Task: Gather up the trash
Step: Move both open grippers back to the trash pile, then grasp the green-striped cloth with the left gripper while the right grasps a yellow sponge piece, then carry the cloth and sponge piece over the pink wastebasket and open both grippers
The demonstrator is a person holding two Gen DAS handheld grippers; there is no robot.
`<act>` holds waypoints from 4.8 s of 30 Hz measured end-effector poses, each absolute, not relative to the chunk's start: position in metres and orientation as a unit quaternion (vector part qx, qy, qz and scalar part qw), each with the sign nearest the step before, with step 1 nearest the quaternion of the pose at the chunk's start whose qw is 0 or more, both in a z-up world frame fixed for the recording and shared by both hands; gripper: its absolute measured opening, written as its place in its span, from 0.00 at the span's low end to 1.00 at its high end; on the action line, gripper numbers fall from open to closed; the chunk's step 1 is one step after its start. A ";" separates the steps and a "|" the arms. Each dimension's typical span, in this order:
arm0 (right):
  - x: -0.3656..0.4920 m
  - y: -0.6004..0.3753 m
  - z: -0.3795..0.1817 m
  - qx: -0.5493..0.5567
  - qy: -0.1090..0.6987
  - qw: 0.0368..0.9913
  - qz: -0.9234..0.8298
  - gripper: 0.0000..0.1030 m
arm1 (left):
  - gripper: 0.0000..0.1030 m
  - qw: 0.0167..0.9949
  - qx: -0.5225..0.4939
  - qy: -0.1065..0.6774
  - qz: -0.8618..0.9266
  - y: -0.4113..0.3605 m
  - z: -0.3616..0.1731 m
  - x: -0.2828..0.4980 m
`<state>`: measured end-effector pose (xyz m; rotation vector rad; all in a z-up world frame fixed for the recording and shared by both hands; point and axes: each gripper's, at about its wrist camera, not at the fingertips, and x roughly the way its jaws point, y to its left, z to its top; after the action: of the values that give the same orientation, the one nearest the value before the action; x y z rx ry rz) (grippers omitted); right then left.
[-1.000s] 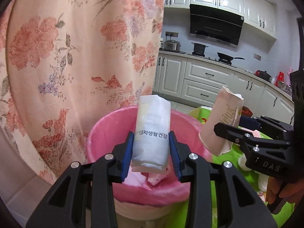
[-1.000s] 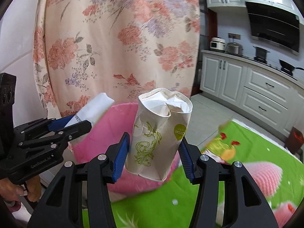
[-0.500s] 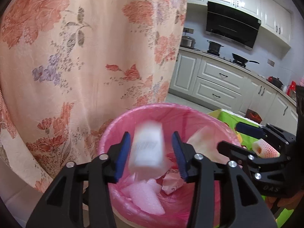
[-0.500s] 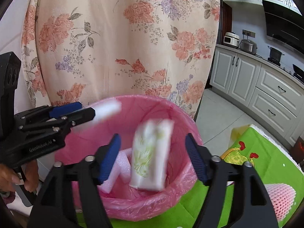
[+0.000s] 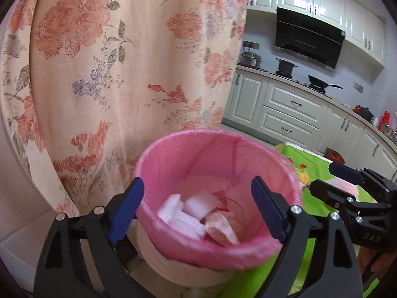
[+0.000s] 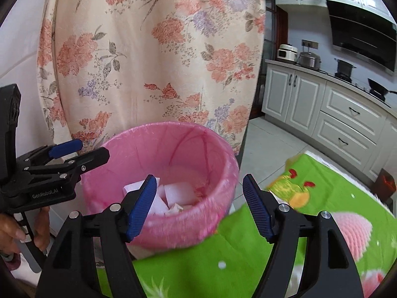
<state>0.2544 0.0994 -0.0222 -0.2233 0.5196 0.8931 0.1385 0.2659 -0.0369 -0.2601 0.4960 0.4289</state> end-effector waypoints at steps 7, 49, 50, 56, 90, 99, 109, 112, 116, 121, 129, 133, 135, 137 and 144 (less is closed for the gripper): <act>0.228 0.035 -0.029 -0.089 0.257 0.879 0.391 0.73 | 0.93 0.944 -0.105 0.256 0.180 0.213 -0.041 0.126; 0.259 -0.201 -0.114 -0.052 0.379 0.910 0.161 0.77 | 0.94 0.946 -0.037 0.320 -0.019 -0.019 -0.092 0.203; 0.262 -0.200 -0.116 -0.055 0.382 0.908 0.162 0.77 | 0.94 0.945 -0.037 0.323 -0.018 -0.020 -0.094 0.205; 0.274 -0.191 -0.119 -0.068 0.392 0.902 0.169 0.77 | 0.94 0.943 -0.035 0.330 -0.012 -0.023 -0.098 0.218; 0.230 -0.219 -0.096 -0.008 0.359 0.914 0.188 0.46 | 0.44 0.948 0.034 0.312 -0.061 -0.049 -0.090 0.185; 0.203 -0.216 -0.084 -0.002 0.343 0.919 0.196 0.46 | 0.44 0.949 0.035 0.307 -0.070 -0.048 -0.087 0.164; 0.186 -0.204 -0.069 0.001 0.318 0.925 0.205 0.46 | 0.44 0.952 0.022 0.297 -0.065 -0.034 -0.079 0.148; 0.182 -0.197 -0.062 0.002 0.309 0.927 0.213 0.46 | 0.44 0.956 0.019 0.287 -0.064 -0.027 -0.072 0.141; 0.179 -0.187 -0.056 0.000 0.299 0.928 0.224 0.46 | 0.44 0.959 0.006 0.276 -0.061 -0.015 -0.063 0.133; 0.178 -0.173 -0.051 -0.003 0.292 0.927 0.234 0.46 | 0.44 0.962 -0.010 0.269 -0.049 0.002 -0.057 0.128; 0.182 -0.134 -0.047 -0.023 0.289 0.920 0.263 0.46 | 0.44 0.963 -0.038 0.268 -0.023 0.039 -0.057 0.124; 0.185 -0.111 -0.045 -0.032 0.287 0.915 0.281 0.46 | 0.44 0.964 -0.053 0.262 -0.005 0.061 -0.055 0.122; 0.187 -0.098 -0.044 -0.037 0.286 0.912 0.292 0.46 | 0.44 0.964 -0.058 0.259 0.003 0.071 -0.053 0.120; 0.190 -0.085 -0.043 -0.040 0.284 0.909 0.302 0.46 | 0.44 0.965 -0.059 0.256 0.013 0.080 -0.052 0.118; 0.198 -0.045 -0.039 -0.048 0.282 0.897 0.337 0.46 | 0.44 0.967 -0.060 0.242 0.053 0.114 -0.043 0.111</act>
<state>0.1983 -0.0445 -0.0391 -0.1001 0.5839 0.6986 0.1108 0.1143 -0.0430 -0.1204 0.4892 0.1074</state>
